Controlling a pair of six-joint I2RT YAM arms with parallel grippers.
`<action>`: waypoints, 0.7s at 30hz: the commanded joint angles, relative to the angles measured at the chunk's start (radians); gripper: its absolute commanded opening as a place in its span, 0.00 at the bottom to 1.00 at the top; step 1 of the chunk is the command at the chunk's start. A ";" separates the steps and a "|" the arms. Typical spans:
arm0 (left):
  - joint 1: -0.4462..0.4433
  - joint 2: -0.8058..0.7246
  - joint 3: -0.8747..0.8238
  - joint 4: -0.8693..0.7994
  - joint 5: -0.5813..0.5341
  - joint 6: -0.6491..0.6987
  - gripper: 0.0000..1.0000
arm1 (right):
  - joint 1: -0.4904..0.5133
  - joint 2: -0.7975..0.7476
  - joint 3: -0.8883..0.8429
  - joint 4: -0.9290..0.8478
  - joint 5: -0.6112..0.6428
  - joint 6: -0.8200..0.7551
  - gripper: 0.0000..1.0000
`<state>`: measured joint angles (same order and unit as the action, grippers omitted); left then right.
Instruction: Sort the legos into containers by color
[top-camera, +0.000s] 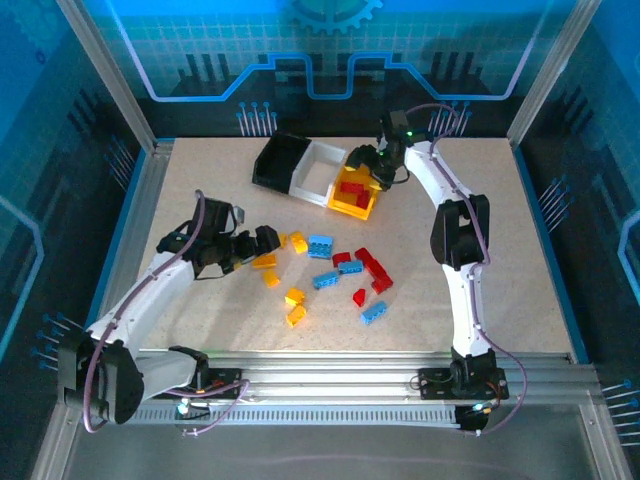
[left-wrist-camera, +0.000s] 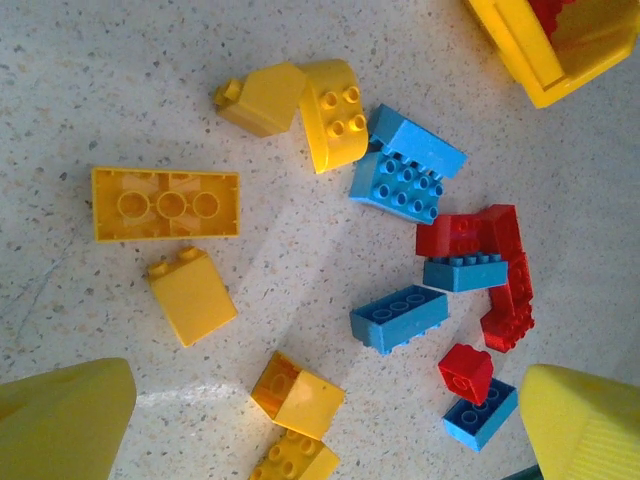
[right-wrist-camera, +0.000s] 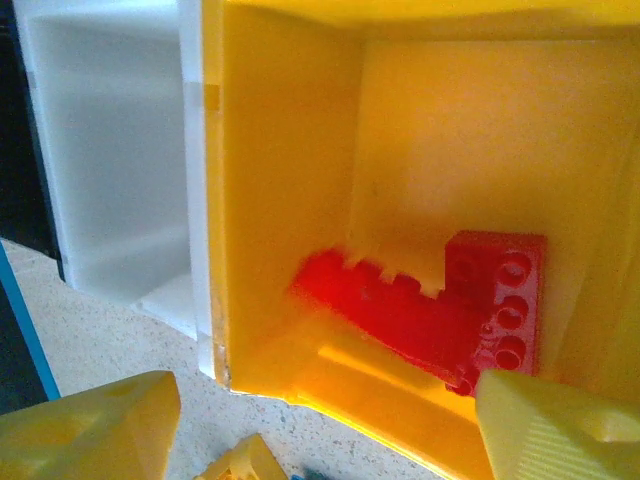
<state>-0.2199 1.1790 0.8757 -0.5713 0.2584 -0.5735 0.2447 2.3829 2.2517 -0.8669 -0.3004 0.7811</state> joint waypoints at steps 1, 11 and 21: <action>-0.004 0.008 0.028 -0.019 -0.002 0.020 0.99 | -0.008 0.021 0.025 -0.044 -0.002 -0.002 0.83; -0.004 0.010 0.021 -0.013 0.009 0.024 0.99 | -0.001 -0.006 -0.007 -0.045 0.010 -0.007 0.83; -0.004 0.007 0.003 0.007 0.018 0.011 0.99 | 0.006 -0.044 -0.035 -0.037 0.003 -0.036 0.84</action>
<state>-0.2199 1.1847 0.8764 -0.5713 0.2592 -0.5735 0.2466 2.3749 2.2383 -0.8585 -0.3000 0.7700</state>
